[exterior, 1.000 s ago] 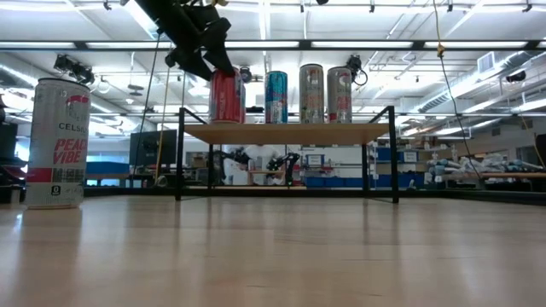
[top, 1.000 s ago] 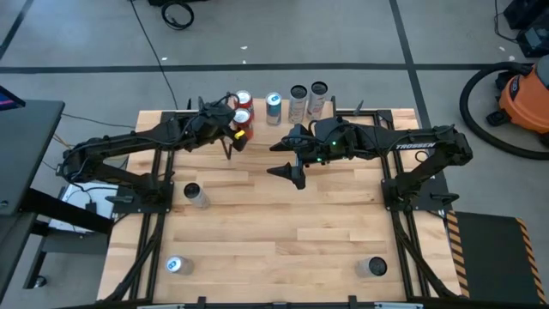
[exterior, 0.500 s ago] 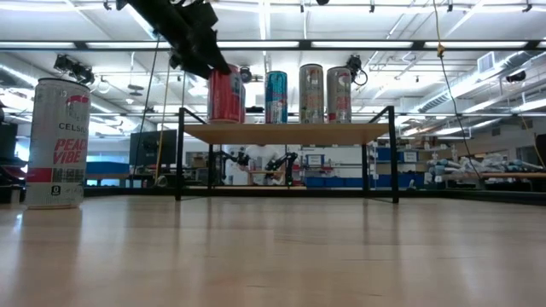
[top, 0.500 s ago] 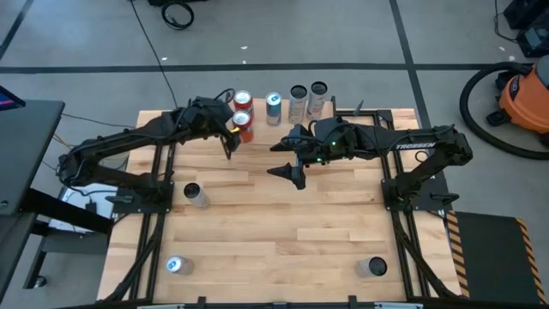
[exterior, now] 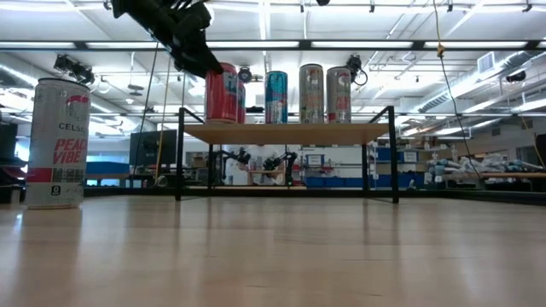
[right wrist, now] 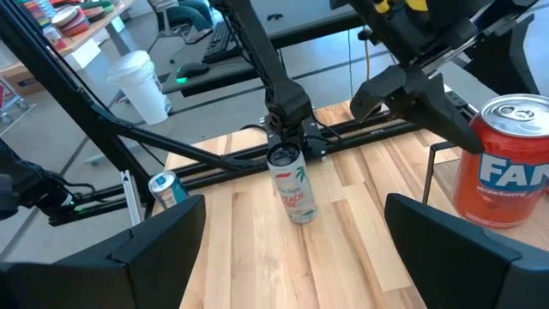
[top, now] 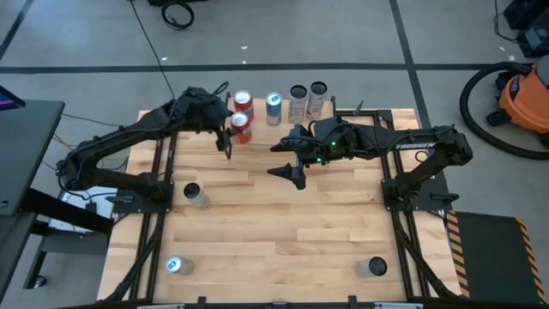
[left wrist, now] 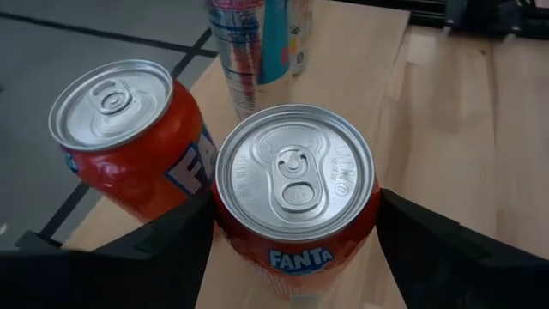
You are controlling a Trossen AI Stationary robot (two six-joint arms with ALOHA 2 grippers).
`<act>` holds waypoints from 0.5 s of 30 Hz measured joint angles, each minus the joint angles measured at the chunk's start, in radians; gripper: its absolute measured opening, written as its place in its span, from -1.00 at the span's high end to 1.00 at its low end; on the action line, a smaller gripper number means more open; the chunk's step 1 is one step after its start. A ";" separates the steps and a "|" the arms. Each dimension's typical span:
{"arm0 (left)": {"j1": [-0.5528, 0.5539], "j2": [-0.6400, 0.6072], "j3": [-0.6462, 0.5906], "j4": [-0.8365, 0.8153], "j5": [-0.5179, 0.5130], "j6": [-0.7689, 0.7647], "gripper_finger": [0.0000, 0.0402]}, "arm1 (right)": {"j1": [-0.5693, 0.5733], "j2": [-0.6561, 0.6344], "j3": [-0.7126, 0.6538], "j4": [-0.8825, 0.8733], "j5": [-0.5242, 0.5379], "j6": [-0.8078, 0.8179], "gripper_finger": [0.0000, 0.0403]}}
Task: Place canned beverage on shelf
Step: Put the left red soda can on the shelf
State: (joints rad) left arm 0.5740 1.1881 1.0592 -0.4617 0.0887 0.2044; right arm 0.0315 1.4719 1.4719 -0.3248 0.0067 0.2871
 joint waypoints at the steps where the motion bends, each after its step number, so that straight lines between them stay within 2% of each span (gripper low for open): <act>1: 0.012 0.000 0.000 0.000 0.017 0.017 -0.49 | 0.000 0.000 0.000 0.000 0.000 0.000 -0.83; 6: 0.067 0.001 -0.002 -0.005 0.152 0.105 -0.49 | 0.000 0.000 0.000 0.000 0.000 0.001 -0.83; 15: 0.124 0.002 -0.004 -0.011 0.299 0.239 -0.49 | 0.000 0.000 0.000 0.000 0.000 0.001 -0.83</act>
State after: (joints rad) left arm 0.6978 1.1904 1.0554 -0.4723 0.3874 0.4429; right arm 0.0316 1.4723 1.4719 -0.3252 0.0067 0.2880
